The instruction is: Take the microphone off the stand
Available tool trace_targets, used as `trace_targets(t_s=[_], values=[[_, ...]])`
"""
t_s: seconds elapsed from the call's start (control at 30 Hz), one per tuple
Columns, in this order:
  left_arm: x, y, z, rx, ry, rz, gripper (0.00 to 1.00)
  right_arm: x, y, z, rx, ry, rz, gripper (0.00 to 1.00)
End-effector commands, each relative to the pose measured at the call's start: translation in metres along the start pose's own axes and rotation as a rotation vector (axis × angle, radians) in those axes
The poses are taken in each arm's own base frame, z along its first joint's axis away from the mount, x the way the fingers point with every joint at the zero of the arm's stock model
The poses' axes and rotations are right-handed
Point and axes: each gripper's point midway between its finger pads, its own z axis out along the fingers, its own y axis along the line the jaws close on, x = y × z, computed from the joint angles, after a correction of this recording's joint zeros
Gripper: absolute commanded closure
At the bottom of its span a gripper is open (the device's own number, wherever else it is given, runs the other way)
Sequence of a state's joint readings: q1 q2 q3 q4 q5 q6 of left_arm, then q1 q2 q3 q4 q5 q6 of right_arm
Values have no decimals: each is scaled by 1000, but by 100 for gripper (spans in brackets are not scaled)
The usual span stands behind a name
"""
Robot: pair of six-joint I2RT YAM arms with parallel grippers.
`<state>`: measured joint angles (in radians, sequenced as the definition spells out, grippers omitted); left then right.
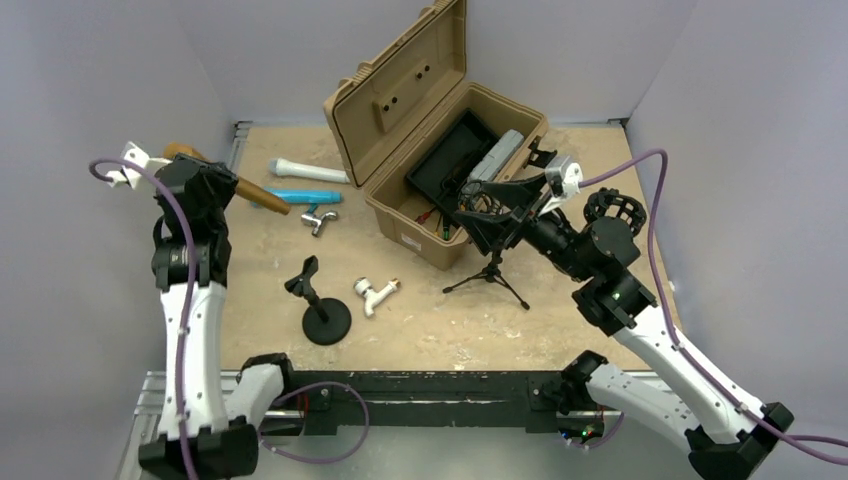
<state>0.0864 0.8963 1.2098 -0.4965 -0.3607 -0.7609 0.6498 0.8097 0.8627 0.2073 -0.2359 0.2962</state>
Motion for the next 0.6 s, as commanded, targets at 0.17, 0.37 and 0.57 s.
trace_targets(t_s=[0.17, 0.37, 0.57], values=[[154, 111, 81, -368, 428, -550, 100, -27, -2, -16, 70, -64, 7, 14], [194, 150, 70, -521, 476, -572, 100, -28, -13, -12, 127, -56, 2, 14], [217, 182, 70, -649, 460, -620, 93, -49, -18, -10, 176, -72, -32, 14]])
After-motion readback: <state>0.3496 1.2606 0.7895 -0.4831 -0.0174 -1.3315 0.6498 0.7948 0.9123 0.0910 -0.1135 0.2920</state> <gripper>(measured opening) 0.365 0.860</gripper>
